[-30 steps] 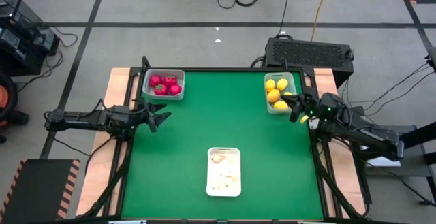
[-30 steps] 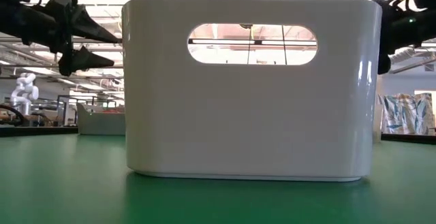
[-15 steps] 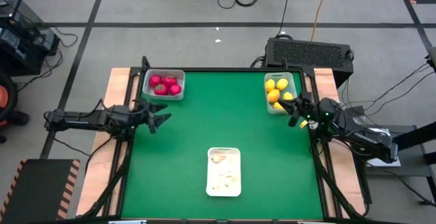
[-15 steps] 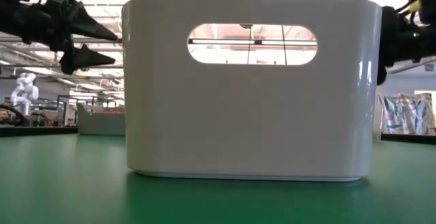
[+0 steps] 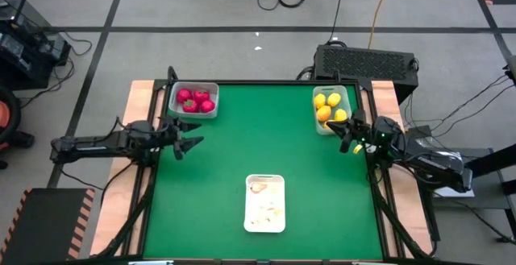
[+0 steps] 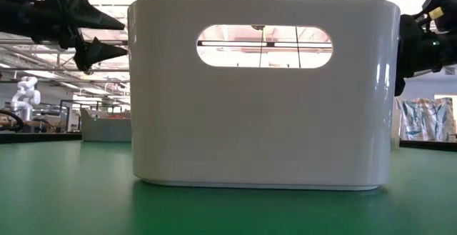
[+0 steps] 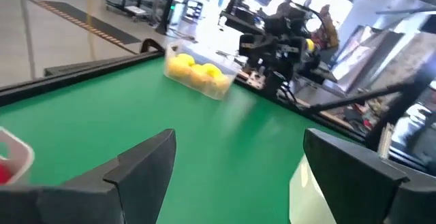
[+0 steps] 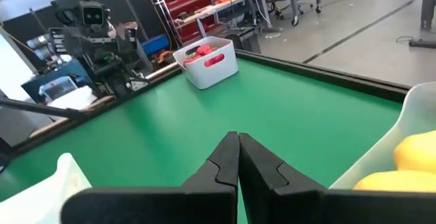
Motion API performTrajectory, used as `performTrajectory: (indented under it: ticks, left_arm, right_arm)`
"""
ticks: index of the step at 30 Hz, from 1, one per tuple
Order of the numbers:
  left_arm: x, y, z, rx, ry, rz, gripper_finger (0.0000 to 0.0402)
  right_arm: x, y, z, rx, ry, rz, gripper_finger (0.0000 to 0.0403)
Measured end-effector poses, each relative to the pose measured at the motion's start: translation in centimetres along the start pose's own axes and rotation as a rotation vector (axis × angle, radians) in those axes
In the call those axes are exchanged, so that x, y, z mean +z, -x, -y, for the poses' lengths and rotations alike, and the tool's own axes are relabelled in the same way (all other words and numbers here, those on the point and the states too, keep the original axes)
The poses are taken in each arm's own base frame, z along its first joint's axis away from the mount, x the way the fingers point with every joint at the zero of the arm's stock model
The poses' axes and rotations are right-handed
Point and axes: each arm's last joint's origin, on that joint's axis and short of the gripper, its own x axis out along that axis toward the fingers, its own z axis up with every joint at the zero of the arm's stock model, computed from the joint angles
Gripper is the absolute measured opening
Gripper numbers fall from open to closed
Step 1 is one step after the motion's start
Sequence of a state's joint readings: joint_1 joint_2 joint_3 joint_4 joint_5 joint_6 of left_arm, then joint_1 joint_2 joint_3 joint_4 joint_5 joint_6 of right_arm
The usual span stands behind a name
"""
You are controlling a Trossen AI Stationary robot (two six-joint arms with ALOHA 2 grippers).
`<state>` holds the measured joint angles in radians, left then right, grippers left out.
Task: Sort produce into baskets
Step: Return to Home Position
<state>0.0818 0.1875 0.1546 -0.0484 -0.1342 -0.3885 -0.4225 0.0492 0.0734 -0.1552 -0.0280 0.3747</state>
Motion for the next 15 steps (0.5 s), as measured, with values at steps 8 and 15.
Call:
performTrajectory:
  ticks: [8, 15]
  left_arm:
    - [-1.9, -0.5, -0.9, 0.006, -0.090, -0.015, 0.0329]
    - [-2.8, -0.7, -1.7, 0.041, -0.159, -0.014, 0.0329]
  right_arm:
    - [0.0, -0.2, 0.0, -0.004, -0.025, -0.010, 0.0000]
    - [0.5, -0.2, -0.2, 0.013, 0.091, 0.042, 0.0000]
